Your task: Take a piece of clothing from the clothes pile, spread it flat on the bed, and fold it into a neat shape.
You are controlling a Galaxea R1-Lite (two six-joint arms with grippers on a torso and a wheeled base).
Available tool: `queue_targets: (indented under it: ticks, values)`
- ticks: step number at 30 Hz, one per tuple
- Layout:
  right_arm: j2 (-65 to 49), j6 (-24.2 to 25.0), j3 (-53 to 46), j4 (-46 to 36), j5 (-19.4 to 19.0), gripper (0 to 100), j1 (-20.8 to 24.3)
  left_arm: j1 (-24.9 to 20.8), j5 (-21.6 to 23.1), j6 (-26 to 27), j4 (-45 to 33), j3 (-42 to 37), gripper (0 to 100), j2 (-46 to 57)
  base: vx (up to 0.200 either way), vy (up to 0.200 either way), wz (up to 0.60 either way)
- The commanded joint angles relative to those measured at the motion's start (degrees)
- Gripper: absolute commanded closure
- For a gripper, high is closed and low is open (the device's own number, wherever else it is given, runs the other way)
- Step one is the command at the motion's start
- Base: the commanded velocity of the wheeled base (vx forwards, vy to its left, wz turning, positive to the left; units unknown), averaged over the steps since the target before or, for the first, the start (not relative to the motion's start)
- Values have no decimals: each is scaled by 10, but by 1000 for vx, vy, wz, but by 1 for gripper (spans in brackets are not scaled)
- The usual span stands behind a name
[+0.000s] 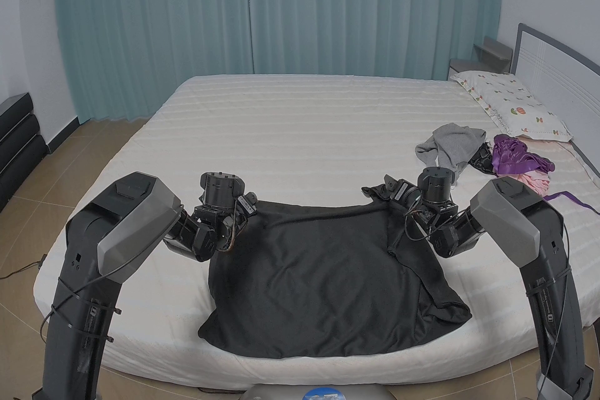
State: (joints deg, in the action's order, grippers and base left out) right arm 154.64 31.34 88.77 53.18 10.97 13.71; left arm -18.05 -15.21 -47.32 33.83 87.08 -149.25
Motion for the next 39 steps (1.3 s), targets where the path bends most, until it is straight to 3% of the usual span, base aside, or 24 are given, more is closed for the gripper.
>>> queue_targets:
  ticks: [1, 4, 7, 12, 14, 16, 19, 20, 24, 31, 39]
  values:
    - [-48, 40, -1, 1, 1, 0, -23, 18, -1, -24, -5, -6, 0, 23, 0, 0, 0]
    - [-92, 75, -6, -1, 2, 0, -40, 35, -1, -66, -2, -7, 0, 67, 0, 0, 0]
    - [-114, 77, -40, -9, -6, 0, -45, 45, 5, -97, -10, -24, 0, 106, 0, 0, 0]
    - [-142, 71, -169, -16, -50, 0, -26, 61, 49, -117, -30, -154, 0, 179, 0, 0, 0]
    - [-147, 70, -192, -25, -54, 0, -16, 59, 53, -123, -30, -192, 0, 193, 0, 0, 0]
    - [-150, 66, -218, -57, -49, 0, 3, 54, 62, -138, -18, -292, 0, 222, 0, 0, 0]
    - [-150, 67, -221, -73, -46, 0, 13, 50, 74, -157, 3, -342, 0, 234, 0, 0, 0]
    - [-148, 65, -220, -97, -44, 0, 22, 48, 84, -197, 35, -381, 0, 236, 0, 0, 0]
    - [-140, 63, -197, -148, -32, 0, 34, 37, 113, -244, 85, -434, 0, 231, 0, 0, 0]
    - [-108, 61, -145, -204, 3, 0, 45, 36, 123, -248, 138, -484, 0, 232, 0, 0, 0]
    - [-75, 63, -124, -217, 6, 0, 57, 38, 126, -247, 161, -494, 0, 231, 0, 0, 0]
